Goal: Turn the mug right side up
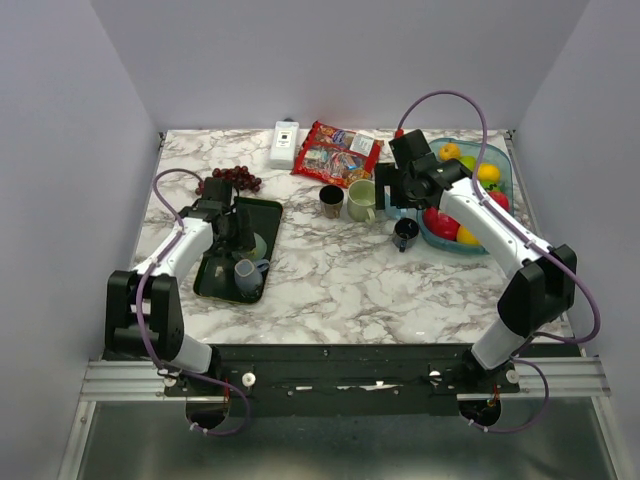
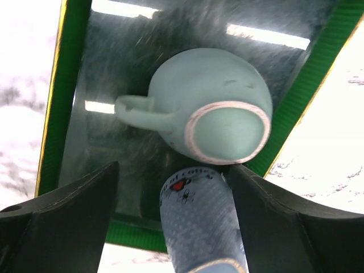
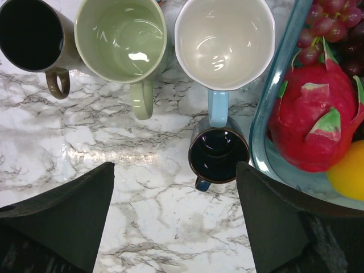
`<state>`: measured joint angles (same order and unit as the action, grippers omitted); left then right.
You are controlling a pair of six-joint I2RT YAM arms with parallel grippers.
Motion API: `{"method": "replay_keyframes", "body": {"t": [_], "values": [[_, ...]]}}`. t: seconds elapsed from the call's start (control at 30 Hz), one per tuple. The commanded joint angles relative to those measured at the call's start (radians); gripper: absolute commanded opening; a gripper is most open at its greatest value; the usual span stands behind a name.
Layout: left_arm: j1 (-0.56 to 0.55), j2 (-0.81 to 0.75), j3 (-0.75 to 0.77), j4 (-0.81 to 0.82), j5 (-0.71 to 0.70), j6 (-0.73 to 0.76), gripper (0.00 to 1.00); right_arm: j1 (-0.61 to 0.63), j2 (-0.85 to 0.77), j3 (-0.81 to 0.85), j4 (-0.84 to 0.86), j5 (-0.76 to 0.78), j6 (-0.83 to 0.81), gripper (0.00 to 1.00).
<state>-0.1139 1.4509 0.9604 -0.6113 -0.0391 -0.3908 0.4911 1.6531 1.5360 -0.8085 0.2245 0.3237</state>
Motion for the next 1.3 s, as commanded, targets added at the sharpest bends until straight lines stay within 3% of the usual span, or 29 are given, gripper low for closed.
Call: {"method": "replay_keyframes", "body": {"t": [0.0, 0.23, 0.63, 0.87, 1.17, 1.27], "values": [[-0.017, 0.054, 0.057, 0.05, 0.039, 0.157, 0.89, 0.006, 0.016, 0.007, 0.012, -0.007, -0.006, 0.93], [-0.02, 0.098, 0.066, 0.131, 0.077, 0.256, 0.92, 0.006, 0.033, 0.032, 0.008, -0.017, -0.021, 0.93], [-0.029, 0.098, 0.11, 0.122, -0.048, 0.331, 0.94, 0.006, 0.048, 0.076, -0.004, -0.024, -0.041, 0.93], [-0.029, 0.109, 0.092, 0.201, 0.021, 0.44, 0.95, 0.006, 0.066, 0.127, -0.029, -0.051, -0.06, 0.93], [-0.027, 0.184, 0.083, 0.262, 0.071, 0.455, 0.95, 0.006, 0.073, 0.147, -0.043, -0.099, -0.054, 0.93], [-0.027, 0.201, 0.084, 0.255, 0.059, 0.449, 0.89, 0.006, 0.071, 0.142, -0.044, -0.088, -0.048, 0.93]]}}
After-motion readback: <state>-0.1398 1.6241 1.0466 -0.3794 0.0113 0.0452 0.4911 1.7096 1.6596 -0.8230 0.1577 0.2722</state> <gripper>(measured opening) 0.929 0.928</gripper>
